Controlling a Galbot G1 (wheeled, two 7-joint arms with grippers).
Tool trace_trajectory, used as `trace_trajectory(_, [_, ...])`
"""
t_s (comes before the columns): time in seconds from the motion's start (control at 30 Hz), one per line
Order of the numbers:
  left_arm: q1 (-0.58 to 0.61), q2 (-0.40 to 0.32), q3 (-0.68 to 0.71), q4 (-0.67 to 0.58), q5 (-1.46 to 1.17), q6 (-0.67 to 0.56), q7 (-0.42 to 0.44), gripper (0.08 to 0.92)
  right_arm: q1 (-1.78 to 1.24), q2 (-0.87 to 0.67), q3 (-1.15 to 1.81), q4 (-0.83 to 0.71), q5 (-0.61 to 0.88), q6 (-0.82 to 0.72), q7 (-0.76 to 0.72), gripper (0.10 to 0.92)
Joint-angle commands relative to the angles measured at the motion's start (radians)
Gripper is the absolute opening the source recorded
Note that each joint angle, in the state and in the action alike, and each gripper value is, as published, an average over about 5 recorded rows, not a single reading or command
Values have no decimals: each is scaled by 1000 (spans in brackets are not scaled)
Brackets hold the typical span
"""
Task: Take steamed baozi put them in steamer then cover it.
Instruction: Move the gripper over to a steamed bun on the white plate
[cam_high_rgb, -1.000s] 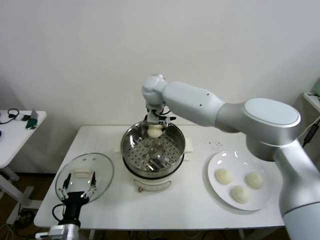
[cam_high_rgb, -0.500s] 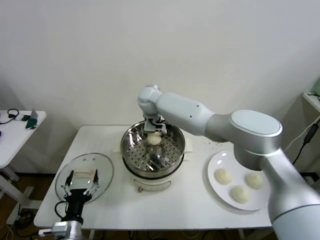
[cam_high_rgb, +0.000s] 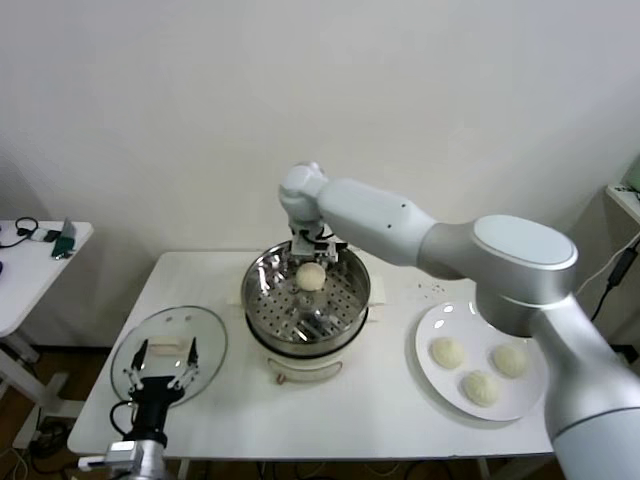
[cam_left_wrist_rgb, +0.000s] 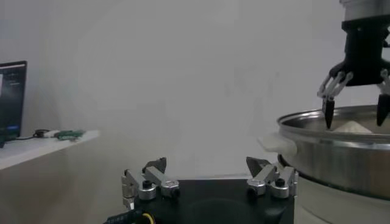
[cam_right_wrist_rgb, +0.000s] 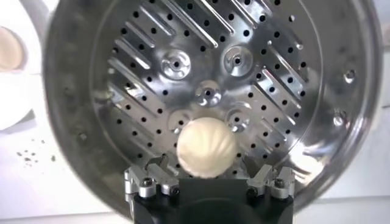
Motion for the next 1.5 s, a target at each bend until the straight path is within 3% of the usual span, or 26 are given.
trace_trajectory(0.03, [5,1,7,-10,14,9,-3,823,207,-216,-108,166,353,-147,-5,823])
trace_trajectory(0.23, [10,11,15,-26,19,15,-2,823,313,-460,-254,232,729,-434,149,823])
trace_trajectory(0.4, [-3,12,24,-22,27,22,-4,823,374,-641,-365,362,848,-707,249,823])
trace_trajectory(0.67, [-3,17,34,-10,39,21,-6,823,315,-844,-444,462,812,-829,166,823])
trace_trajectory(1.27, [4,21,6,-6,46,29,-9,823,-298,-907,-67,432,504,-814,205,823])
trace_trajectory(1.5, [14,15,10,-8,67,27,-10,823,-413,-858,60,357,472,-804,231,823])
